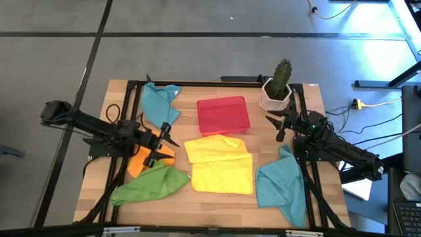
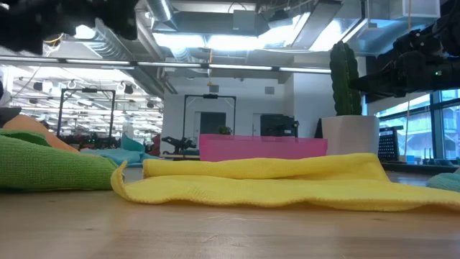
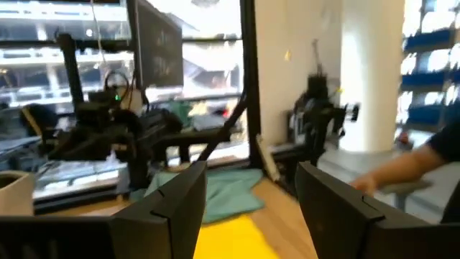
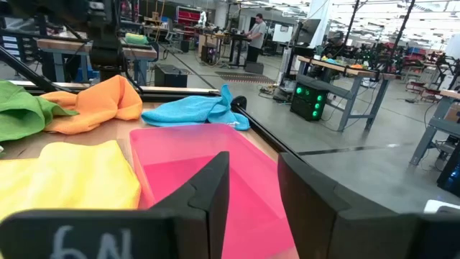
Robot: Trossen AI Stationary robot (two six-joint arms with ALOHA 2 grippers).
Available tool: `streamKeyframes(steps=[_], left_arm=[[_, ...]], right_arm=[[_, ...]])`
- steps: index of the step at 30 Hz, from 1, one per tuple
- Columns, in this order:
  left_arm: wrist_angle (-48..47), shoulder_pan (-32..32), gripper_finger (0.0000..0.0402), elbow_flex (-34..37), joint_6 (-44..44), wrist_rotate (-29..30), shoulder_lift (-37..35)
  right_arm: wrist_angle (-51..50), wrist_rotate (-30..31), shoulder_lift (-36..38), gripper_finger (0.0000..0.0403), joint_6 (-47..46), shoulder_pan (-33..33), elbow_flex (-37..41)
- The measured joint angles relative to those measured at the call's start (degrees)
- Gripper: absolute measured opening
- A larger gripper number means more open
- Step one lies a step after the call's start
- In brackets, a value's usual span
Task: Roll microfiber towels into tight, uniform cylinder then place into a basket
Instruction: Roll the yellow towel
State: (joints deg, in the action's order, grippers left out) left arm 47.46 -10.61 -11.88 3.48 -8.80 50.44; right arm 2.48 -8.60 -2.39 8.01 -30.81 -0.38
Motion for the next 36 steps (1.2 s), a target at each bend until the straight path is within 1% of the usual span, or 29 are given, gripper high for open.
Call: streamKeyframes(steps=[3, 6, 9, 12, 15, 18, 23, 25, 27, 28, 30, 31, 33, 35, 36], left_arm=[[-3.8, -3.57, 0.0204, -3.52, 2.74, 7.78, 2.84], [-5.62, -5.62, 0.0204, -5.68, 4.6, 14.82, 6.13], [-5.48, -6.08, 0.0204, -6.76, 4.31, 19.12, 9.17], [-5.23, -6.05, 0.0204, -7.89, 2.01, 19.81, 12.14], [-1.89, -6.15, 0.0204, -9.75, -1.34, 19.76, 16.5], [0.21, -6.3, 0.0204, -12.07, -1.56, 19.76, 21.0], [-0.69, -5.79, 0.0204, -16.24, -2.46, 19.66, 28.34], [-3.47, -5.88, 0.0204, -18.62, -2.96, 17.35, 30.52], [-9.27, -6.55, 0.0204, -22.56, -3.12, 13.15, 31.41], [-13.85, -7.27, 0.0204, -25.29, -3.1, 11.89, 31.42], [-27.13, -9.08, 0.0204, -32.32, -3.01, 11.89, 31.36], [-35.5, -10.26, 0.0204, -36.06, -2.99, 13.75, 31.36], [-50.61, -12.67, 0.0204, -42.92, -3.24, 19.7, 32.05], [-60.29, -14.29, 0.0204, -48.11, -4.83, 23.92, 34.62], [-65.04, -15.24, 0.0204, -49.6, -5.57, 24.47, 35.71]], right_arm=[[0.0, 0.01, 0.01, 0.0122, 0.0, 0.01, 0.0], [-0.02, 0.0, 0.0, 0.0122, -0.02, 0.0, -0.02], [0.0, 0.0, 0.0, 0.0122, -0.02, 0.02, 0.0], [0.0, 0.0, 0.02, 0.0122, -0.02, 0.0, -0.02], [0.0, 0.0, 0.01, 0.0122, -0.01, 0.02, -0.02], [0.0, 0.02, 0.0, 0.0122, -0.02, 0.02, -0.02], [0.0, 0.0, 0.01, 0.0122, -0.01, 0.01, -0.01], [0.0, 0.0, 0.01, 0.0122, -0.01, 0.02, 0.0], [0.0, 0.0, 0.0, 0.0122, -0.02, 0.0, -0.02], [0.0, 0.02, 0.0, 0.0122, 0.0, 0.0, -0.02], [0.0, 0.0, 0.0, 0.0122, 0.0, 0.0, -0.02], [0.0, 0.0, 0.01, 0.0122, -0.01, 0.01, -0.01], [0.0, 0.01, 0.01, 0.0122, -0.02, 0.01, -0.01], [-0.01, 0.0, 0.01, 0.0122, 0.0, 0.01, -0.01], [0.0, 0.0, 0.01, 0.0122, -0.01, 0.01, -0.02]])
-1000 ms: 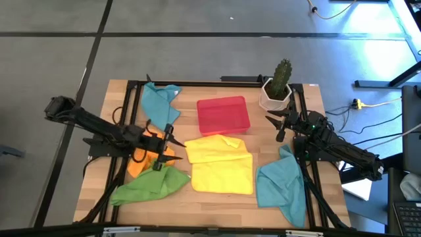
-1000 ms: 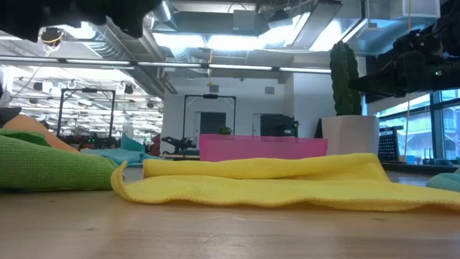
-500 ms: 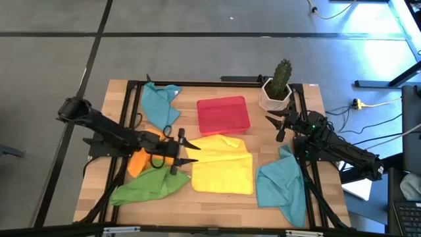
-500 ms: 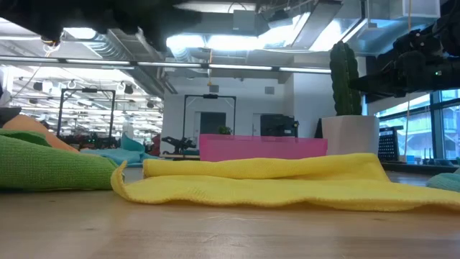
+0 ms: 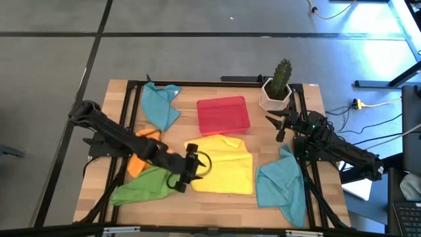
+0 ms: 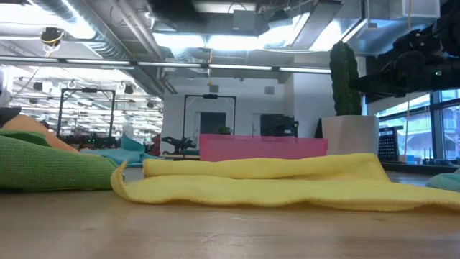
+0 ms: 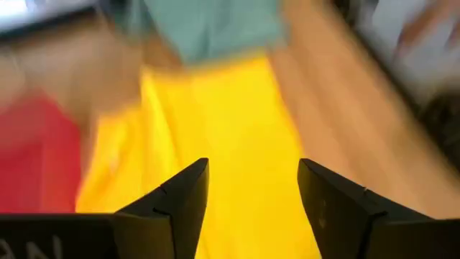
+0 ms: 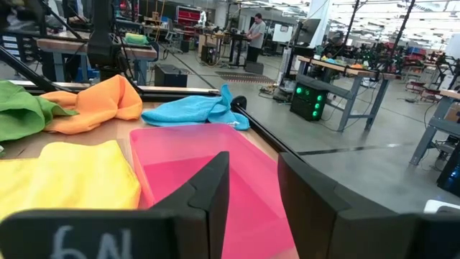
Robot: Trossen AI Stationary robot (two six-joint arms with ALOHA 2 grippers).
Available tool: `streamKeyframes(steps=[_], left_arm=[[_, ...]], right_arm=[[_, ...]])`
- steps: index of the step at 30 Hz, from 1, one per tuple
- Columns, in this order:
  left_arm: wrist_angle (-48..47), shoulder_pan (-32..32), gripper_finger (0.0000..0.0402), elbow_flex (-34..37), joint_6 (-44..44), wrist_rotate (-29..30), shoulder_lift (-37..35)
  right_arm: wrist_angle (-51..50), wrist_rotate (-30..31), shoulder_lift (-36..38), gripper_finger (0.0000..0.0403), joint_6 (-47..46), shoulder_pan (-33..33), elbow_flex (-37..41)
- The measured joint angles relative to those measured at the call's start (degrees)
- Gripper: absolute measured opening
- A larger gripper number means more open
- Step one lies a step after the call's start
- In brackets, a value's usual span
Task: Roll microfiber towels into tight, uniform cylinder then place into a basket
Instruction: Roll the yellow towel
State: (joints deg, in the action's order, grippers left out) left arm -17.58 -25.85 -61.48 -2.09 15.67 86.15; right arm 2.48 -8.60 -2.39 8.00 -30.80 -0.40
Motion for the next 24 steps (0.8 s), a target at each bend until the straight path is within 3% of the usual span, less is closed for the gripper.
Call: streamKeyframes(steps=[11, 24], left_arm=[[-3.85, -7.3, 0.0204, -1.7, 0.83, -1.38, 12.57], [-3.16, -5.24, 0.0204, -1.7, -1.08, -3.61, 20.13]], right_arm=[[-0.02, 0.0, -0.01, 0.0122, -0.01, 0.01, 0.01], [0.0, 0.02, 0.0, 0.0122, -0.01, 0.01, 0.01]])
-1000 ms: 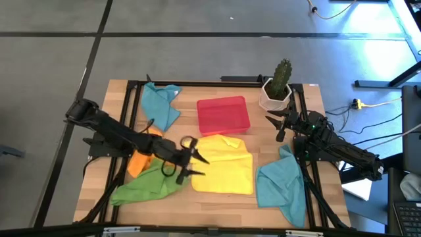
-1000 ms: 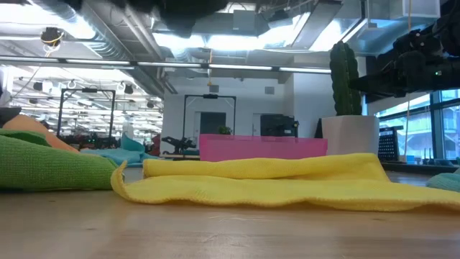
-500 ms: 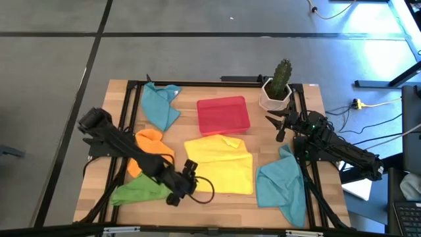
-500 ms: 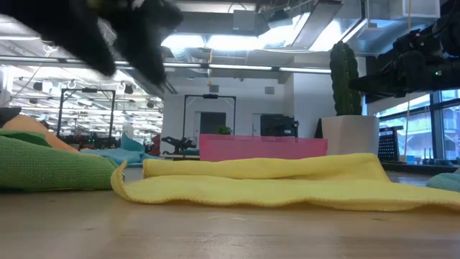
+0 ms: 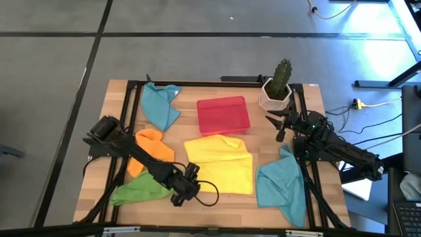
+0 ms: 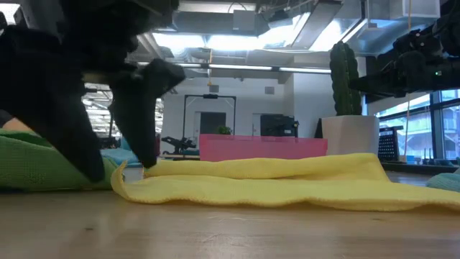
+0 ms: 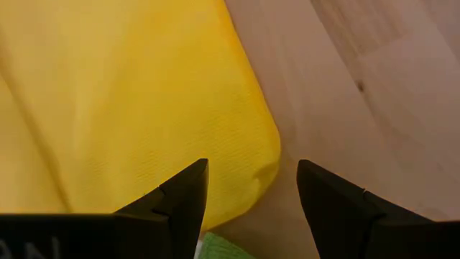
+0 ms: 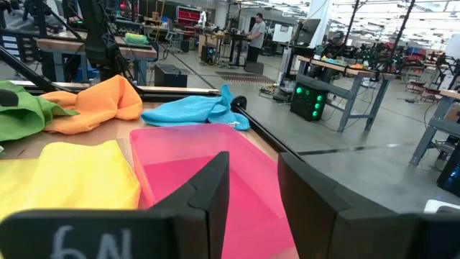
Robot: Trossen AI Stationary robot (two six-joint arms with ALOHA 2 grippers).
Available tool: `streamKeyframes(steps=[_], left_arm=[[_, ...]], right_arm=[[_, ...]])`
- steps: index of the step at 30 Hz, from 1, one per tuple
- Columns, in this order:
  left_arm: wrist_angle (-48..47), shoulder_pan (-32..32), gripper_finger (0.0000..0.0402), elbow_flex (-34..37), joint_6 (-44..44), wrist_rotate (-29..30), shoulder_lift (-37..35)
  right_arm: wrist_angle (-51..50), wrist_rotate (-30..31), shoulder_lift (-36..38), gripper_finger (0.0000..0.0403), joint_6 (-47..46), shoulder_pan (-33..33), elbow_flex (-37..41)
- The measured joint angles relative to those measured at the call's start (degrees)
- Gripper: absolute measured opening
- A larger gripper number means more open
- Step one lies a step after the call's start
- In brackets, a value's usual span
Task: Roll microfiber towels into tight, uniform cylinder then place into a basket
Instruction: Roll the yellow towel
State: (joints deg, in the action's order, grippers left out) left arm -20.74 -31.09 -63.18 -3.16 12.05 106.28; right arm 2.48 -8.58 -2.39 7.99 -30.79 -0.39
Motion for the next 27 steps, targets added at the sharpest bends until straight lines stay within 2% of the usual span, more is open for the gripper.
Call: streamKeyframes(steps=[2, 5, 14, 19, 23, 27], left_arm=[[-0.12, 0.16, 0.0202, 0.0, -0.63, -2.08, 0.49], [0.02, 0.11, 0.0184, 0.0, -0.51, -2.11, 0.71], [0.43, 0.07, 0.0071, 0.0, 0.61, -1.44, 0.78], [0.5, 0.05, 0.0008, 0.0, 3.37, 3.8, 0.78], [0.71, 0.07, 0.0009, 0.0, 5.3, 10.57, 0.61], [1.27, 0.08, 0.0002, -0.01, 6.34, 13.02, -2.3]], right_arm=[[0.0, -0.02, -0.01, 0.0122, 0.0, -0.02, -0.02], [0.0, -0.02, 0.0, 0.0122, 0.0, -0.02, -0.02], [0.0, -0.01, -0.01, 0.0122, 0.0, -0.01, -0.01], [-0.02, 0.01, 0.0, 0.0122, 0.0, 0.01, -0.02], [-0.01, 0.0, -0.01, 0.0122, 0.01, -0.02, 0.01], [-0.01, -0.02, -0.01, 0.0122, 0.02, 0.01, -0.01]])
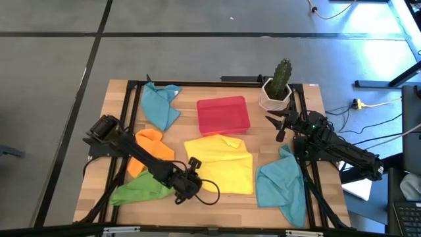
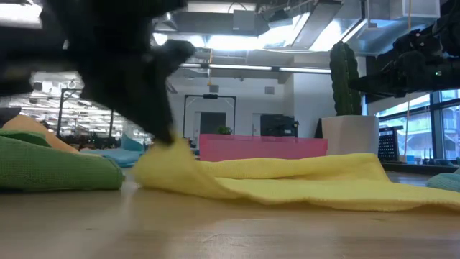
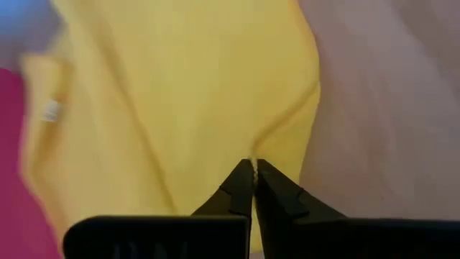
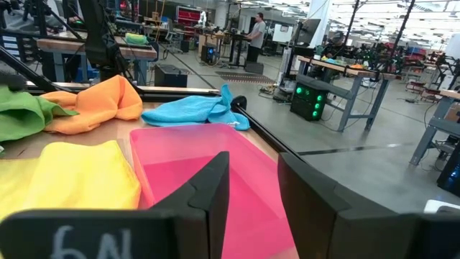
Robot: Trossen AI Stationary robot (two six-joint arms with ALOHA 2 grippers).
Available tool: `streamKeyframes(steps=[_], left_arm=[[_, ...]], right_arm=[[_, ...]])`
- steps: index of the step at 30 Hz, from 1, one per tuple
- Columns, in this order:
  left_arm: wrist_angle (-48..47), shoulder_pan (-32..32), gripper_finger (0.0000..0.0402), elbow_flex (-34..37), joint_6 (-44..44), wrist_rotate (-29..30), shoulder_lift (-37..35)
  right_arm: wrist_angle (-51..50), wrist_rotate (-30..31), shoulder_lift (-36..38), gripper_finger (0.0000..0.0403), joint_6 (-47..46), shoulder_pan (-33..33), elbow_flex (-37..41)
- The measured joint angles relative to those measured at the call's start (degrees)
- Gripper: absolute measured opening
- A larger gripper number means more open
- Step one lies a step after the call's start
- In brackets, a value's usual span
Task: Roll microfiber towels into tight, uniform cylinder then place into a basket
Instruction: Roll the yellow towel
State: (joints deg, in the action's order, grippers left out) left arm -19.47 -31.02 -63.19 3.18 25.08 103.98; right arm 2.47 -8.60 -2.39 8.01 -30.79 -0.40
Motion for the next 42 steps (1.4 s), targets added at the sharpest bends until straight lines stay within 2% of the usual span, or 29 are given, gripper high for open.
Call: streamKeyframes(steps=[11, 17, 21, 25, 28, 31, 36, 42], left_arm=[[2.22, -0.04, 0.0001, -0.01, 3.35, 3.66, -14.6], [6.01, 0.83, 0.0001, -0.05, 8.39, 7.28, -18.72], [7.26, 2.37, 0.0001, -0.06, 8.94, 8.45, -18.93], [7.45, 4.09, 0.0, 1.81, 2.8, 8.93, -18.9], [6.89, 5.0, 0.0001, 5.19, -1.28, 12.92, -18.84], [6.96, 5.9, 0.0001, 7.57, -2.25, 16.59, -18.84], [7.55, 7.44, 0.0, 7.92, -2.82, 17.86, -18.82], [8.71, 7.92, 0.0001, 7.92, -2.62, 17.76, -18.82]], right_arm=[[0.01, 0.0, 0.0, 0.0122, -0.14, -0.01, 0.0], [1.32, -0.83, 0.0, 0.0122, -0.31, 0.0, 0.01], [6.65, -7.64, 0.01, 0.0122, -5.85, 0.0, -0.01], [10.78, -15.26, 0.0, 0.0122, -12.77, 0.0, 0.0], [12.91, -21.39, 0.0, 0.0122, -16.93, 0.0, -0.01], [15.52, -24.23, 0.0, 0.0122, -21.57, 0.26, 0.0], [24.12, -25.91, 0.0, 0.0122, -25.43, 5.24, -0.01], [27.4, -20.61, -0.13, 0.0122, -22.33, 15.38, 0.0]])
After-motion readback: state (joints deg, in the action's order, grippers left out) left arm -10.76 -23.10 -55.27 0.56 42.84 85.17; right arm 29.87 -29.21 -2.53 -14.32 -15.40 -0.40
